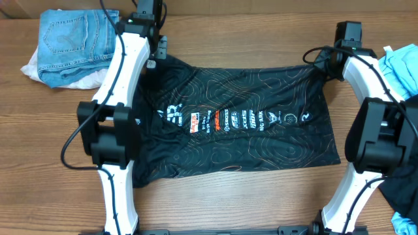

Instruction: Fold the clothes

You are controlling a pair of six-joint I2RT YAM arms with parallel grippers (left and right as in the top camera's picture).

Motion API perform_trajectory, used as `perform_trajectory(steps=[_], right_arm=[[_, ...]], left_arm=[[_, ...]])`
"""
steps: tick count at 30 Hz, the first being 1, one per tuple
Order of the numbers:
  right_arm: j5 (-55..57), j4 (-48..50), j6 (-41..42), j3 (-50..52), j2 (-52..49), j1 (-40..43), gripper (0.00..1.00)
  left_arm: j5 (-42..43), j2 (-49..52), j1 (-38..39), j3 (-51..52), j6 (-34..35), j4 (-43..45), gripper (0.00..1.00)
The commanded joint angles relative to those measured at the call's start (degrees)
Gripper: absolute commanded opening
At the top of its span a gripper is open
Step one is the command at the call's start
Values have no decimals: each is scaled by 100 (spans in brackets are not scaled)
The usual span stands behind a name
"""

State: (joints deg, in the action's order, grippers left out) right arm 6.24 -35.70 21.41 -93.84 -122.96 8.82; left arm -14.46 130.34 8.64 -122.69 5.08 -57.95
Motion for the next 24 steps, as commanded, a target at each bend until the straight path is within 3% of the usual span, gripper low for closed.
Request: perform_trajectory(steps=[1,24], right_arm=[[59,-149,120,-170,459,129,4],[-485,-1093,417,-173,741,573,4]], left_arm=[[-415,-621,17,-199,511,-310,4],[-699,-1248,-444,-199,1875,-2457,4]])
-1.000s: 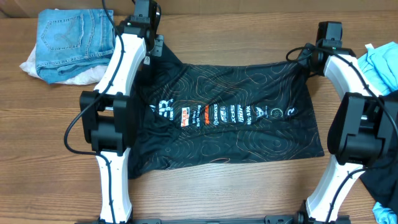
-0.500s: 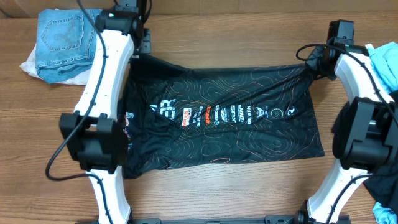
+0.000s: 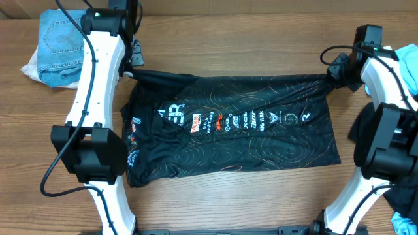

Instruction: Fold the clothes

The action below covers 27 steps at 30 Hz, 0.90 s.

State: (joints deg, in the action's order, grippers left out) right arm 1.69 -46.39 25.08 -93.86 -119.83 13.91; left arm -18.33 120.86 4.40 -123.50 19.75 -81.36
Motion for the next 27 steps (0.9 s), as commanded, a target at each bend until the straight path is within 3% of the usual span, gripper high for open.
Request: perform_trajectory(steps=[1,12,18,27], right_arm=[[-31,-52,48,-170,481,63,4],[-31,-931,70,-173,852,63,4],[-31,-1357,72,-173,857,63,4],[-28,-2028,68,-175,896,136,4]], left_arm=[[-308,-323,-28,-118,413,-173,4],[-282,-369,-31,-116,1027,-1545,4],[446,-369,-33,-96,586,-1547,4],[476,-455,-33,439,468,-1547,4]])
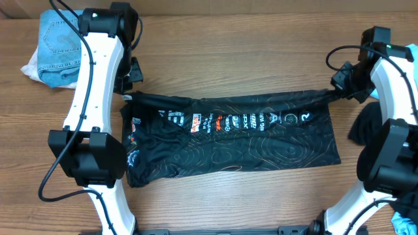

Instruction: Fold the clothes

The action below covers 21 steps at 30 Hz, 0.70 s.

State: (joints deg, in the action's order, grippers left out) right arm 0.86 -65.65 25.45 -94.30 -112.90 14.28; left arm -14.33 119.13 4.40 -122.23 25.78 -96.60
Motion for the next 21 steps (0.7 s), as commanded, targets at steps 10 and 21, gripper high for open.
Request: perform_trajectory(steps=[10,21], right_arm=[[55,-623,28,-131,522,319,4],[162,-708,4,-46,520,496,4]], left_arm=[[-144,-516,-39,1394,-85,-26,4],[-66,-518,-55,1665,-271,-26,4]])
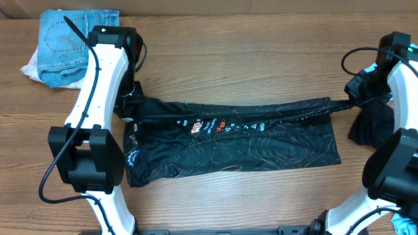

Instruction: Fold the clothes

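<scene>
A black shirt (248,140) with printed logos and thin contour lines lies flat across the middle of the table. Its far edge is pulled toward the front into a taut fold line running from left to right. My left gripper (128,108) is shut on the shirt's left far corner. At the right end my right gripper (353,98) is shut on the shirt's right far corner, the cloth stretched tight between the two.
Folded blue jeans (65,36) lie on a white garment at the back left corner. A dark garment (369,124) hangs or lies by the right arm at the table's right edge.
Both grippers have moved toward the front with the shirt's far edge. The fold line now lies lower over the shirt, covering more of the logo row.
Both grippers were shut on the shirt's far corners near the back of the table. At each later moment they stood wider apart and closer to the front. The shirt's far edge now lies folded over its middle.
</scene>
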You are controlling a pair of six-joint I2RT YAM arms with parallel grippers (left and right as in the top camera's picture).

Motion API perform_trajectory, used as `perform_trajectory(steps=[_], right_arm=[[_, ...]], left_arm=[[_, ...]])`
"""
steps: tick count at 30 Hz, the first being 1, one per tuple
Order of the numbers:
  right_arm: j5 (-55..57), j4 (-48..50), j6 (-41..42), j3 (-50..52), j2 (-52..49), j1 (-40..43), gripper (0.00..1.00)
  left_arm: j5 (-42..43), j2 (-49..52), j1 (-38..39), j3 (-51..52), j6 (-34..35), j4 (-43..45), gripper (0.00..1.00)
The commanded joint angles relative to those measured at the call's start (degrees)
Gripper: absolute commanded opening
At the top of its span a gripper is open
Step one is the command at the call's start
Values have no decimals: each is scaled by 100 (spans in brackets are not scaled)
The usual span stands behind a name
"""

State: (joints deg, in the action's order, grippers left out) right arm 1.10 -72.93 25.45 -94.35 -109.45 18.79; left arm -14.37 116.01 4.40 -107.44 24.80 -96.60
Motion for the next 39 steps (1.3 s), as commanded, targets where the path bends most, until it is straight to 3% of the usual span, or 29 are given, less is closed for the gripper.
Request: perform_trajectory(steps=[1,17,20,23,25,28,31,33,39], right_arm=[[138,20,2,-22,175,46,4],[138,-326,9,103,175,46,4],[140,-354,7,103,175,46,15],[138,-387,7,103,175,46,17],[140,-404,4,103,175,46,29],[140,-409,4,103,175,46,38],[138,-361,4,103,175,46,59],[136,-297,4,103,175,46,79],[87,-214,2,103,175,44,98]], left_arm=[[-61,-205,-66,258,-173,-26,4],[-63,-205,-177,1311,-173,-26,5],[-61,-205,-179,1408,-227,-26,16],[-59,-205,-179,1423,-254,-28,22],[-55,-205,-179,1423,-254,-28,25],[-59,-205,-179,1423,-254,-26,38],[-59,-205,-179,1423,-254,52,56],[-50,-205,-179,1423,-254,192,66],[970,-205,-173,1423,-1012,931,75]])
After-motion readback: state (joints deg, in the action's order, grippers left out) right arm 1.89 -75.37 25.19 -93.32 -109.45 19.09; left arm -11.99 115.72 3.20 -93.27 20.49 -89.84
